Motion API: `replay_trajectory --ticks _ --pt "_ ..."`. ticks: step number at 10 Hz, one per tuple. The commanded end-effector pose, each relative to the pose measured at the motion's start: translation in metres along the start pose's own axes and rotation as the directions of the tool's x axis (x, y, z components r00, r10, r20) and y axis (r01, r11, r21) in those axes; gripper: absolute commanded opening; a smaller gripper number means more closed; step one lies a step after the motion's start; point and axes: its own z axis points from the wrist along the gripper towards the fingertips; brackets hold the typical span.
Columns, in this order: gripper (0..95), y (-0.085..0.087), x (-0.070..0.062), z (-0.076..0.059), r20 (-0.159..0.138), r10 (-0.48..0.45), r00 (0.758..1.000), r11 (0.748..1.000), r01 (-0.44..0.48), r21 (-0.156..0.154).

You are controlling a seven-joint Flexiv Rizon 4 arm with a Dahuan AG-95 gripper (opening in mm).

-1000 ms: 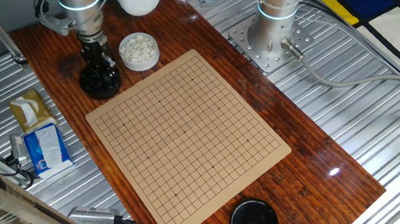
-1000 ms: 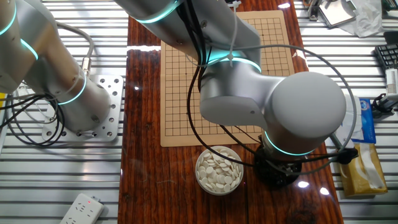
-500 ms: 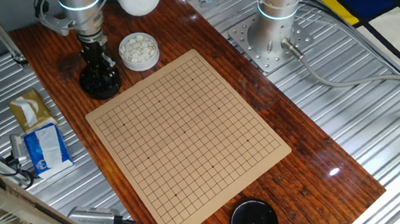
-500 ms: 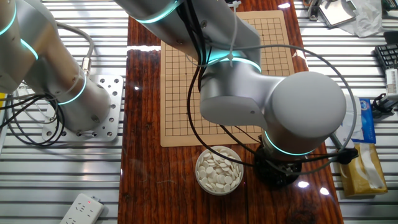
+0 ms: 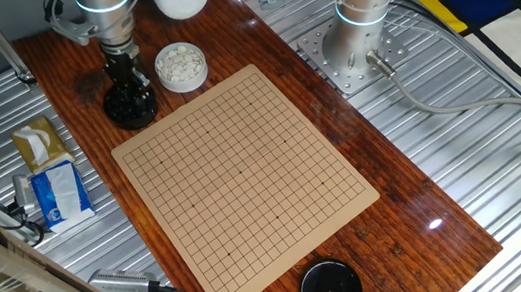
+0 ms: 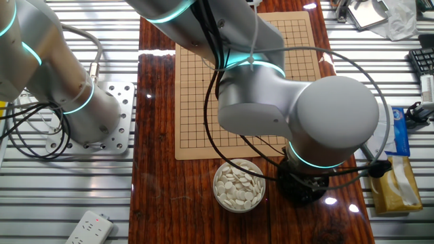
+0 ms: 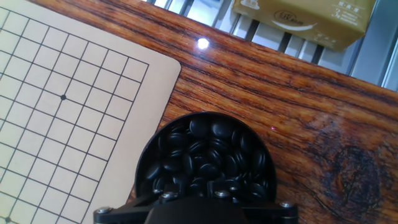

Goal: Play the first move as black on the 3-4 point in the upper right corner of the Go board

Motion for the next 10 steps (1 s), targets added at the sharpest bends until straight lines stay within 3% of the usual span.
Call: replay_trajectory --ticks 1,4,5,10 --pt "19.0 -0.0001 0.0000 0.0010 0.000 -0.001 1.000 1.000 0.001 0.001" --pt "19.0 0.0004 0.0003 0.0029 0.005 -0.006 1.000 1.000 0.006 0.001" --pt "38.0 0.0005 0.0003 0.0029 0.007 -0.008 1.000 1.000 0.008 0.001" --pt "38.0 0.0009 0.0005 0.0043 0.008 -0.007 1.000 1.000 0.007 0.004"
